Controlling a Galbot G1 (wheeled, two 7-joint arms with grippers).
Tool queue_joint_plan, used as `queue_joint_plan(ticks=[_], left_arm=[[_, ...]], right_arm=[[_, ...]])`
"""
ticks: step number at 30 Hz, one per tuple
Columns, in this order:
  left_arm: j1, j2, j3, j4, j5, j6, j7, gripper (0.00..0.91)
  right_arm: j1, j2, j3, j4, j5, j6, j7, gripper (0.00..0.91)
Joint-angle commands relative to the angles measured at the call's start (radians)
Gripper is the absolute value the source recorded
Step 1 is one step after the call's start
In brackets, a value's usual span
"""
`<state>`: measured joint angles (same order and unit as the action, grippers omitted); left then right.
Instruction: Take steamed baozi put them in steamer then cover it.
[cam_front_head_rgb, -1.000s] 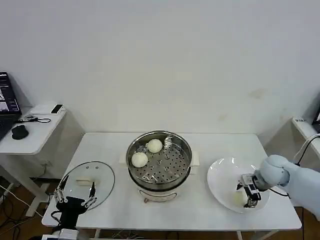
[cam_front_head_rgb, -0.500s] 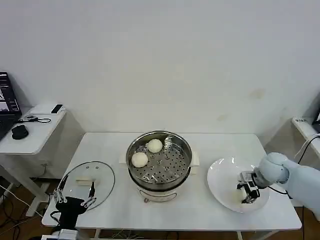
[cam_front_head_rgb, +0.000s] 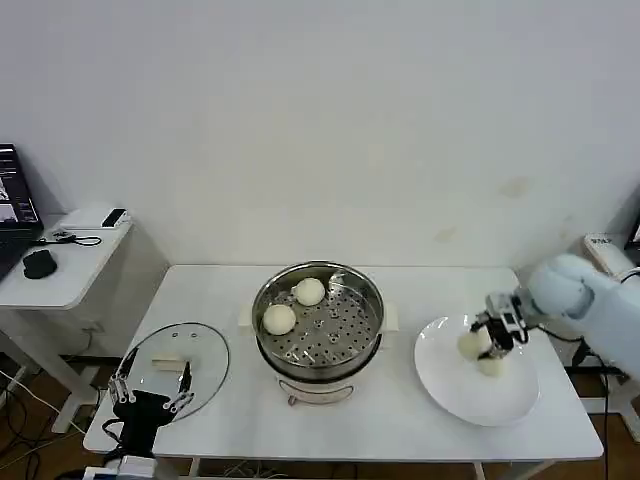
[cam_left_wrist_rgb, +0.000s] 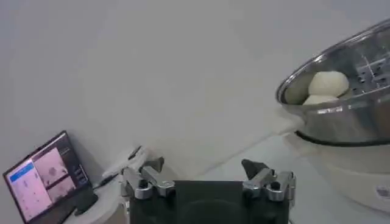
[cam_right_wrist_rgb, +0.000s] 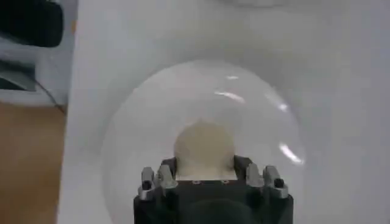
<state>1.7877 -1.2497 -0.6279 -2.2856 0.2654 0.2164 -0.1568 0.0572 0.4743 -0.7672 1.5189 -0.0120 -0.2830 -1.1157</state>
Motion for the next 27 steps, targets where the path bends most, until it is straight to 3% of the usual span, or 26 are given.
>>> queue_joint_plan(ticks=[1, 6, 15, 20, 27], left_arm=[[0.003, 0.005, -0.009, -0.015, -0.005, 0.001, 0.000, 0.907], [-0.002, 0.003, -0.020, -0.015, -0.009, 0.001, 0.000, 0.907], [0.007, -0.012, -0.031, -0.018, -0.009, 0.000, -0.002, 0.907], [0.016, -0.020, -0.041, -0.021, -0.008, 0.000, -0.002, 0.907], [0.027, -0.031, -0.063, -0.023, -0.010, -0.001, -0.003, 0.907]], right_arm=[[0.370, 0.114, -0.152, -0.030, 0.133, -0.012, 0.014, 0.635], [0.545, 0.269, -0.259, -0.070, 0.176, -0.018, 0.029, 0.635], [0.540, 0.481, -0.319, -0.049, 0.211, -0.045, 0.070, 0.635], [0.492, 0.551, -0.348, -0.034, 0.191, -0.025, 0.071, 0.635], [0.415, 0.620, -0.375, -0.042, 0.113, 0.079, 0.056, 0.645]])
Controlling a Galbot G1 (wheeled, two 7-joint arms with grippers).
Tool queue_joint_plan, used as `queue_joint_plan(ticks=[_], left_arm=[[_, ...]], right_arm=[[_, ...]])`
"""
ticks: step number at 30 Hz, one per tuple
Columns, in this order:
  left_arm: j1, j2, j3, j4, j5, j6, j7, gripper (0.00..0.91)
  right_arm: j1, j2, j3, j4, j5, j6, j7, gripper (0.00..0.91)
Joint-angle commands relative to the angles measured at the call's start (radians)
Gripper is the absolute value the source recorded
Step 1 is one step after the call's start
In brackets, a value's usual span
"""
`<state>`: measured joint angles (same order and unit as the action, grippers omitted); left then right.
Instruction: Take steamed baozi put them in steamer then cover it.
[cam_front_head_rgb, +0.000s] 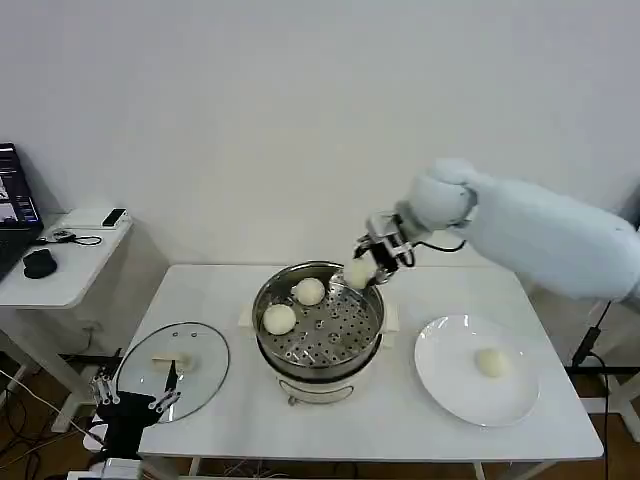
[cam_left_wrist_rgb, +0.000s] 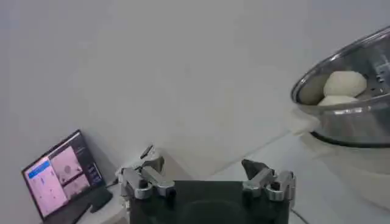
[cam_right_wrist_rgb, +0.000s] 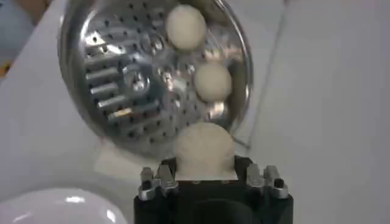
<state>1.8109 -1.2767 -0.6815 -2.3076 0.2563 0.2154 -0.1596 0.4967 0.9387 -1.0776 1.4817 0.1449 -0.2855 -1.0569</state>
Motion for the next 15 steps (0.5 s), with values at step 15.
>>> queue_joint_plan(ticks=[15], left_arm=[[0.020, -0.014, -0.035, -0.008, -0.015, -0.006, -0.003, 0.907]], right_arm=[[-0.074, 0.193, -0.119, 0.040, -0.064, 0.220, -0.031, 0.645]])
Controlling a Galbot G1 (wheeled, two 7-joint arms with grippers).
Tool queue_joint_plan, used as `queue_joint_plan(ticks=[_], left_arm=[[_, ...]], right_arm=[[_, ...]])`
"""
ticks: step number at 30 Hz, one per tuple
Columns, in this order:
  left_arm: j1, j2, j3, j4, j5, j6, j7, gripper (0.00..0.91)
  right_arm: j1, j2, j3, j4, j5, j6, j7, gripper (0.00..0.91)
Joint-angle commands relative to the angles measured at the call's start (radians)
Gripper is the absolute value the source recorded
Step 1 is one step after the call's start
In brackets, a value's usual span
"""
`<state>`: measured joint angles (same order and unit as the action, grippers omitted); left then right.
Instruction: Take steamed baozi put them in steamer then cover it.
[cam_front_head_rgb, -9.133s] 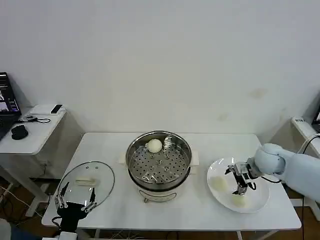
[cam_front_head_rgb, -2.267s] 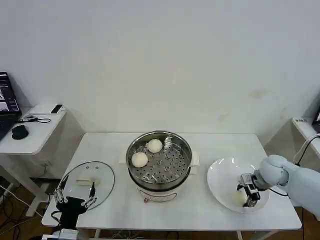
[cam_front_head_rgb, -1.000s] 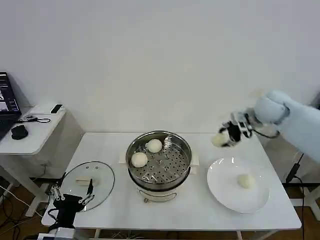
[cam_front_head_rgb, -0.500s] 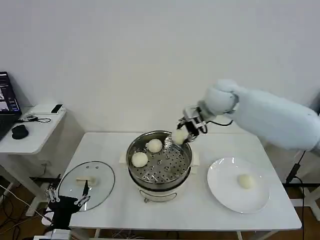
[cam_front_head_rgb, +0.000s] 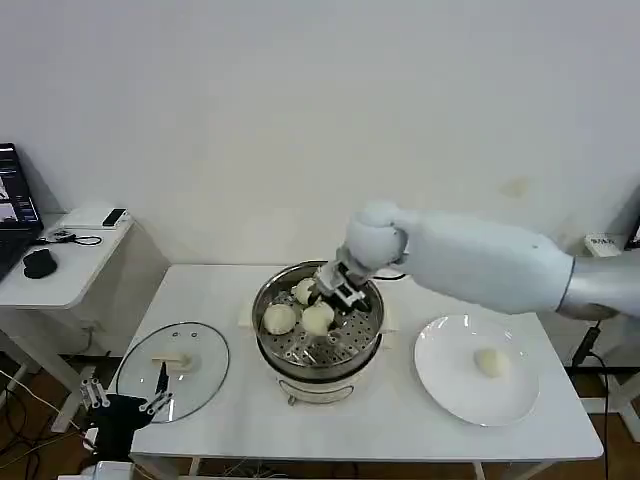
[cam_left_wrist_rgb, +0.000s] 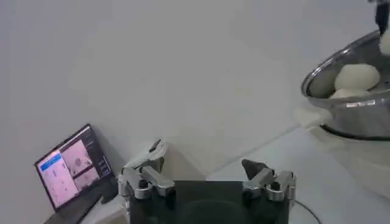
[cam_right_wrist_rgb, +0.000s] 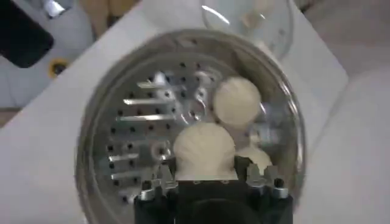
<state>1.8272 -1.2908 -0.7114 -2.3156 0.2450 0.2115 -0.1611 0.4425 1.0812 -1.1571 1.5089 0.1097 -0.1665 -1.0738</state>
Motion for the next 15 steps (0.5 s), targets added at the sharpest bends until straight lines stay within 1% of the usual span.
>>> queue_joint_plan(ticks=[1, 4, 7, 13, 14, 15], left_arm=[[0.004, -0.001, -0.006, 0.002, -0.005, -0.004, -0.003, 0.907], [0.006, 0.000, -0.008, 0.006, -0.007, -0.008, -0.004, 0.907], [0.005, 0.001, -0.010, 0.008, -0.011, -0.009, -0.005, 0.907], [0.002, 0.000, -0.009, 0.008, -0.013, -0.009, -0.005, 0.907], [0.002, 0.000, -0.009, 0.008, -0.013, -0.009, -0.005, 0.907], [0.003, 0.000, -0.009, 0.009, -0.013, -0.010, -0.005, 0.907]], right_arm=[[-0.020, 0.052, -0.043, 0.012, -0.031, 0.115, -0.012, 0.645], [-0.020, 0.056, -0.048, 0.013, -0.033, 0.135, -0.014, 0.635], [-0.019, 0.053, -0.053, 0.015, -0.034, 0.151, -0.018, 0.645], [-0.021, 0.037, -0.066, 0.017, -0.059, 0.173, -0.029, 0.645], [-0.021, 0.034, -0.067, 0.018, -0.061, 0.174, -0.031, 0.655], [-0.022, 0.031, -0.067, 0.019, -0.063, 0.177, -0.031, 0.695]])
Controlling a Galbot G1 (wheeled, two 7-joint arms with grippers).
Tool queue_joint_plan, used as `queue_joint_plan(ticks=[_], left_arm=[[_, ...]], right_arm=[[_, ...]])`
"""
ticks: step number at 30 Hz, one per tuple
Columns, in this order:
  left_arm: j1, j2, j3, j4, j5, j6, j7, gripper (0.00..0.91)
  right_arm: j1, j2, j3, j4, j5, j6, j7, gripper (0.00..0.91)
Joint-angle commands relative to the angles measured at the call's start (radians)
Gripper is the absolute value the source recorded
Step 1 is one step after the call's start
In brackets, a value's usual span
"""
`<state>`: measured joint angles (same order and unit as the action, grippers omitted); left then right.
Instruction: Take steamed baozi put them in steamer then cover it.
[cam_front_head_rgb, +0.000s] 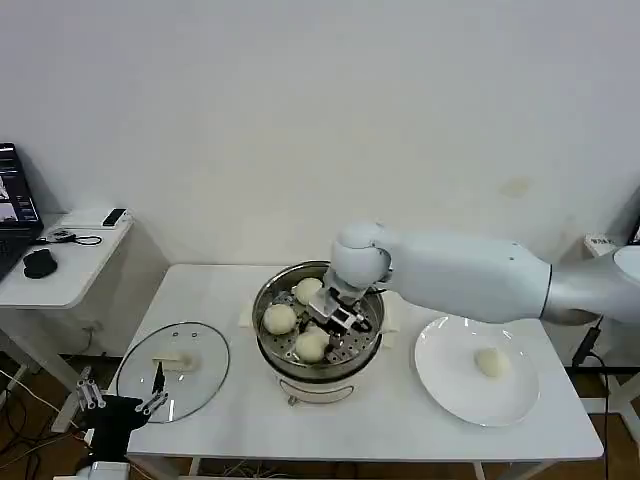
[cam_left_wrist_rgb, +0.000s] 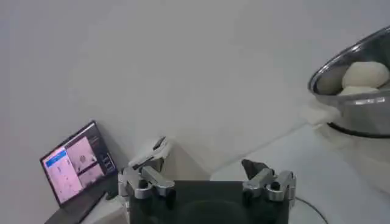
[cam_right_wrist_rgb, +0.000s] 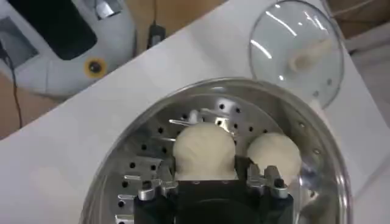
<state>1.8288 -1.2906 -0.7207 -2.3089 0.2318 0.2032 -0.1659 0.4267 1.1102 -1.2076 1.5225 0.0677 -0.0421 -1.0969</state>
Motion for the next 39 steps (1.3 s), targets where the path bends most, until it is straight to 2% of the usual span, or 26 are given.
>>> queue_joint_plan(ticks=[1, 3, 11, 18, 23, 27, 29, 33, 35, 39], left_arm=[[0.001, 0.000, 0.000, 0.002, 0.000, -0.001, 0.000, 0.907], [0.000, 0.001, 0.000, 0.001, 0.000, -0.001, 0.000, 0.907], [-0.004, 0.004, 0.002, 0.002, -0.001, -0.001, 0.000, 0.907], [-0.016, 0.022, 0.002, 0.005, -0.005, 0.000, 0.002, 0.907], [-0.031, 0.034, 0.005, 0.007, -0.007, 0.001, 0.003, 0.907], [-0.036, 0.044, 0.012, 0.008, -0.011, 0.000, 0.003, 0.907], [-0.044, 0.051, 0.019, 0.013, -0.013, -0.001, 0.003, 0.907], [-0.064, 0.055, 0.048, 0.026, -0.010, -0.001, 0.003, 0.907], [-0.076, 0.054, 0.060, 0.038, 0.005, -0.009, 0.000, 0.907], [-0.094, 0.055, 0.076, 0.054, 0.007, -0.011, 0.000, 0.907]], right_arm=[[-0.006, 0.000, -0.017, 0.007, -0.021, 0.053, -0.006, 0.725], [-0.004, -0.004, -0.016, 0.010, -0.019, 0.058, -0.005, 0.907], [0.025, -0.037, 0.007, 0.001, -0.021, 0.069, 0.026, 0.907], [0.046, -0.113, 0.105, -0.037, -0.015, 0.001, 0.064, 0.907], [0.075, -0.230, 0.159, -0.052, 0.055, -0.098, 0.064, 0.907], [0.106, -0.350, 0.127, -0.018, 0.078, -0.158, 0.046, 0.907], [0.103, -0.443, 0.098, 0.016, 0.070, -0.177, 0.039, 0.907], [0.044, -0.571, 0.095, 0.055, 0.026, -0.190, 0.028, 0.907], [-0.011, -0.643, 0.118, 0.076, -0.012, -0.209, 0.034, 0.907], [-0.110, -0.731, 0.190, 0.097, -0.047, -0.196, 0.030, 0.907]])
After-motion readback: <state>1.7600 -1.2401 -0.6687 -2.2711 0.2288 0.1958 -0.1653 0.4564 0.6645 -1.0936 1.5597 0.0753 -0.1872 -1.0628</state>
